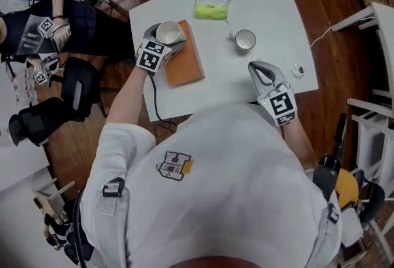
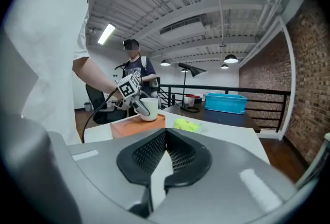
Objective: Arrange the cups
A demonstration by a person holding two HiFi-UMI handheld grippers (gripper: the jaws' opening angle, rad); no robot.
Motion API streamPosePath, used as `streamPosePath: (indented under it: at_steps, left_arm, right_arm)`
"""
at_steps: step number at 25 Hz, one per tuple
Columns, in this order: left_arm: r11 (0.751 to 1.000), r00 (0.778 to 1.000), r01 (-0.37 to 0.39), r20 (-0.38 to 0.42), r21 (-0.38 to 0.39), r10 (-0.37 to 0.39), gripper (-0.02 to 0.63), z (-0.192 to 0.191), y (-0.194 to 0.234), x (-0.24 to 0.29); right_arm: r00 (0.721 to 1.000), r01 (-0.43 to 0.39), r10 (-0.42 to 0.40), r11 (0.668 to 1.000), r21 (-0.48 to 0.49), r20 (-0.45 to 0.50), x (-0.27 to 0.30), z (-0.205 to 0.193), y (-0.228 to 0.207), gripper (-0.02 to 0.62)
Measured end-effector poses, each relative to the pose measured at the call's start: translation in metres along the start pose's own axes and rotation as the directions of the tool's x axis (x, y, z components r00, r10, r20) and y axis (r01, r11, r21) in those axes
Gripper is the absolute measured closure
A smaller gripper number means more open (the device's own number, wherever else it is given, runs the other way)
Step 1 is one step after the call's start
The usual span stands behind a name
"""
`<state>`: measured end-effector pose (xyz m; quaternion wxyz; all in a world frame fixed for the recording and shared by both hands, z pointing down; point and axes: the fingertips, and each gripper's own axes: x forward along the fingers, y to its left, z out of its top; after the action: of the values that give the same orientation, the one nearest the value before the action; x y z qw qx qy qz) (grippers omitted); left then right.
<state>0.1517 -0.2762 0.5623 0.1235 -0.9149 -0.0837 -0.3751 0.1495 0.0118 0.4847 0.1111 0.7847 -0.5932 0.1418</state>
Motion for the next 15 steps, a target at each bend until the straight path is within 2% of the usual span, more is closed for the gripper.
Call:
streamPosePath:
  at_steps: [4, 11, 15]
  left_arm:
    - [0.999, 1.000, 0.022, 0.004, 0.031, -0.022, 0.126, -0.002, -0.002, 0.007]
    - [0.984, 0.988, 0.136, 0.061, 0.118, -0.144, 0.126, -0.002, -0.011, 0.009]
    - [0.978, 0.984, 0.157, 0.063, 0.136, -0.167, 0.126, -0.003, -0.011, 0.009]
  right_arm:
    - [1.000, 0.013, -0.013, 1.000, 0.010, -0.005, -0.001, -0.002, -0.001, 0.595]
    - [1.000, 0.005, -0.005, 1.000, 0.022, -0.017, 0.003, -0.007, 0.001, 0.595]
    - [1.000, 0.004, -0.003, 1.000, 0.027, -0.021, 0.004, -0.009, 0.003, 0.595]
